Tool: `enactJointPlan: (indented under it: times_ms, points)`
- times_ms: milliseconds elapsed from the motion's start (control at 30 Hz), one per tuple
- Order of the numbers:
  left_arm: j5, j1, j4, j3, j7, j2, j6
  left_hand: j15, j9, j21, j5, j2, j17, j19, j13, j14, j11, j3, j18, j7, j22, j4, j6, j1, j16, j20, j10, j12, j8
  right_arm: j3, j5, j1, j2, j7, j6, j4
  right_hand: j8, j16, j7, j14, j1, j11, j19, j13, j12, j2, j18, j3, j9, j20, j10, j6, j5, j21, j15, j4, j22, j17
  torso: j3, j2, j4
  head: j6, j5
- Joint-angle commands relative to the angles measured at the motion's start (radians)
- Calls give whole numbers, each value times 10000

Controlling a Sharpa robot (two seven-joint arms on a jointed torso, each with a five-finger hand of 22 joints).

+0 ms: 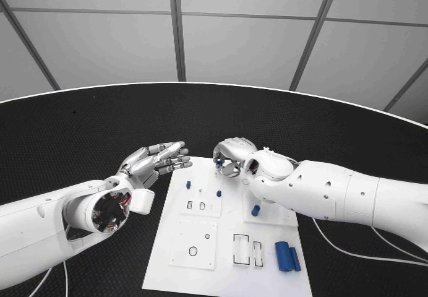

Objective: Assemble the parts on the task board

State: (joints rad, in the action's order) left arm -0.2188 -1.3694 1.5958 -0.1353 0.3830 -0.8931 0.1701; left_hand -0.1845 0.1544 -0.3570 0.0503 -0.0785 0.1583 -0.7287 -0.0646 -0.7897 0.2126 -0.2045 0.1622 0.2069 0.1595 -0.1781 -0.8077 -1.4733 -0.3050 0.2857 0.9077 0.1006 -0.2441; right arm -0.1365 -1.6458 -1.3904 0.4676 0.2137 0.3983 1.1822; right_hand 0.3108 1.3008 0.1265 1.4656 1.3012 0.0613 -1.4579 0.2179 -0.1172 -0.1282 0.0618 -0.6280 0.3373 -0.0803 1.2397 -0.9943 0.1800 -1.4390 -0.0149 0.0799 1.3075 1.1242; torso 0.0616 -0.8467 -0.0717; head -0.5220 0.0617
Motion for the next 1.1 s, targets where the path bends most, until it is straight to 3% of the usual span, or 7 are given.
enactJointPlan:
  times_ms: [33,500,567,633,767,967,1100]
  points:
    - [0,-2,-1,0,-5,-4,-3,-6,-8,-25,45,-14,-9,66,13,75,36,-22,57,539,-2,35,54,48,32,23,-11,-68,60,-1,0,0,12,24,-60,-7,29,67,41,294,45,-37,-50,18,-42,-13,-109,0,14,-16,121,-42,49,-44,-73,58,444,6,-10,-11,5,-17,5]
    - [0,-6,-25,0,-18,-5,-12,-9,-11,-22,44,-17,-11,78,12,78,39,-29,54,541,-5,43,57,53,41,24,-17,-80,67,-1,0,0,59,49,58,5,15,57,40,285,20,-33,-31,29,-25,-23,-102,10,26,-21,90,-16,43,-26,-68,53,417,-20,1,-34,-7,-16,31]
    - [0,-6,-27,0,-20,-4,-12,-9,-11,-22,44,-17,-11,78,12,78,39,-29,54,541,-5,43,57,53,41,24,-17,-80,67,-1,0,0,49,33,91,-3,-206,-22,123,232,-116,68,72,-15,186,-95,-68,-9,-8,-71,-265,353,-4,78,14,-3,264,-160,2,-36,-7,-12,33]
    - [0,-7,-30,0,-25,-2,-13,-9,-11,-22,44,-17,-11,78,12,78,39,-29,54,541,-5,43,57,53,41,24,-17,-80,67,-1,0,0,31,4,122,-19,-636,-367,304,60,-416,297,395,-231,569,-387,58,-47,-109,-222,-1016,1027,-127,453,215,-141,-294,-691,5,-36,-8,-8,42]
    - [0,-7,-33,0,-38,-1,-18,-11,-12,-21,44,-19,-12,84,12,80,41,-32,53,543,-7,47,59,57,46,24,-20,-87,70,-1,0,0,26,-45,154,-28,-952,-789,223,-113,-611,483,746,-631,544,-740,221,61,-124,-402,-2121,1459,-528,984,352,-247,-1000,-1313,6,-39,-12,-16,47]
    - [0,-7,-64,0,-54,-8,-22,-11,-12,-21,44,-19,-12,84,12,80,41,-32,53,543,-7,47,59,57,46,24,-20,-87,70,-2,0,0,151,-58,199,84,-1021,-802,144,-107,-677,491,751,-705,514,-829,233,217,-114,-424,-2224,1533,-601,1049,361,-305,-1059,-1348,-3,-30,-3,-18,47]
    - [0,-7,-116,0,-55,3,-49,-11,-12,-21,44,-19,-12,84,12,80,41,-32,53,543,-7,47,59,57,46,24,-20,-87,70,-1,1,0,543,-83,384,545,-985,-626,135,-20,-682,425,577,-700,351,-800,172,291,-56,-397,-1924,1385,-569,890,317,-381,-788,-1123,-25,-3,2,-18,69]
